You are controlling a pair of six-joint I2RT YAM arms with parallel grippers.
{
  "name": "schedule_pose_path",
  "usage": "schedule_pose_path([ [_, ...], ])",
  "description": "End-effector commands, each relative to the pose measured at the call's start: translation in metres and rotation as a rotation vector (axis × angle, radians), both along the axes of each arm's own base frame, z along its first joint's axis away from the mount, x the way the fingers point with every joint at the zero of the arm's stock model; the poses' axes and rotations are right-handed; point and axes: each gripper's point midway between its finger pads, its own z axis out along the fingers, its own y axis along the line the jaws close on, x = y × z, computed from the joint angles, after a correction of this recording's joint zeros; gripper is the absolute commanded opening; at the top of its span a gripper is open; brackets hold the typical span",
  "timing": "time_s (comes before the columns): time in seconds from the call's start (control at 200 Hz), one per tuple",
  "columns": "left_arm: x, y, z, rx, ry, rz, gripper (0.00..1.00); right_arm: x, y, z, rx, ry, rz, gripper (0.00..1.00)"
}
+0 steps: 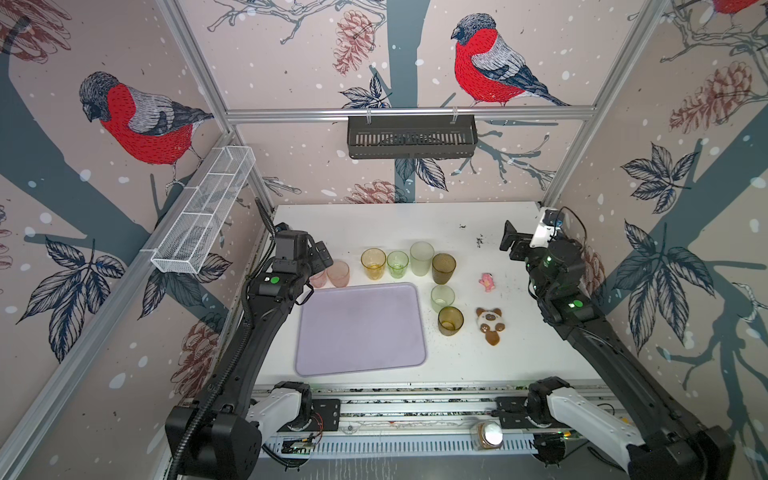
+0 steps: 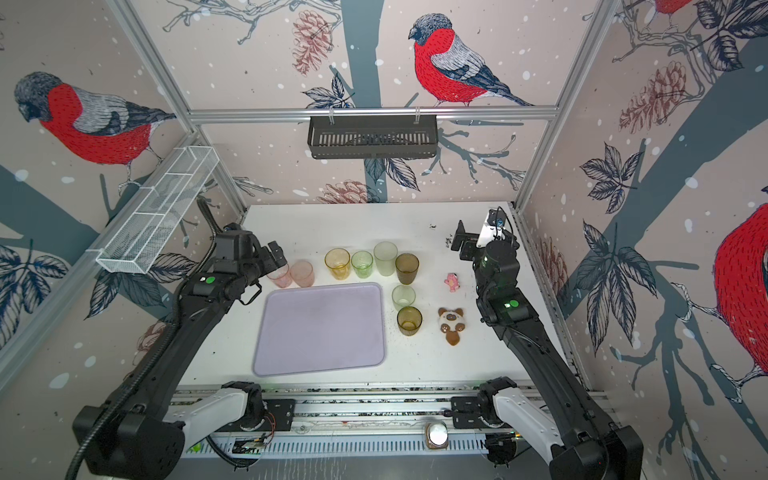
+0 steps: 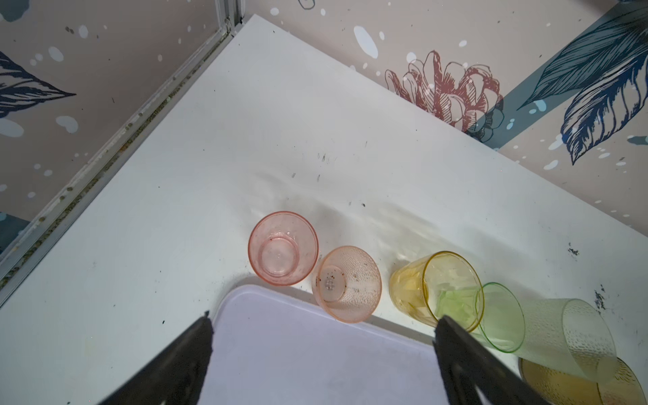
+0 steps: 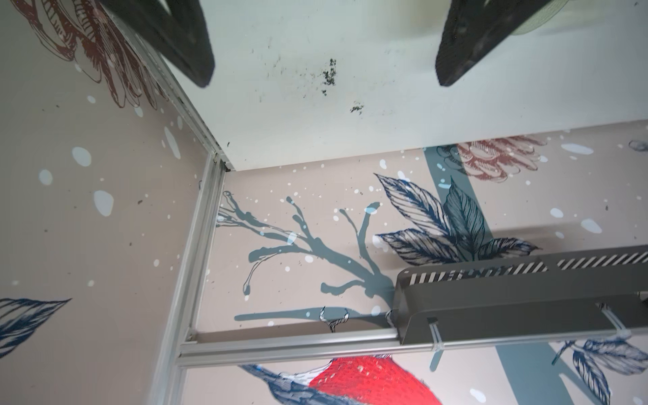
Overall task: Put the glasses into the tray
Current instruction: 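Raise both arms, left toward the clear pink glass while right reaches over the glass row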
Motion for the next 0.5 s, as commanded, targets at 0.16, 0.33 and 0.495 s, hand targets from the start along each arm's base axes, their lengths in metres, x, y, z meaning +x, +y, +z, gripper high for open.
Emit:
schedule_pose_path([
  [0.16, 0.006, -0.023, -0.014, -0.094, 0.17, -0.073, 0.98, 0.002, 0.053, -0.02, -0.102, 0.221, 0.178, 1.0],
  [0.33, 0.016, -0.019, -0.031, -0.106, 0.226, -0.061, 0.98, 0.0, 0.101, -0.021, -0.179, 0.263, 0.296, 1.0],
  [0.495, 0.023, -0.008, -0.041, -0.09, 0.25, -0.051, 0.98, -0.012, 0.157, -0.032, -0.236, 0.279, 0.477, 1.0],
])
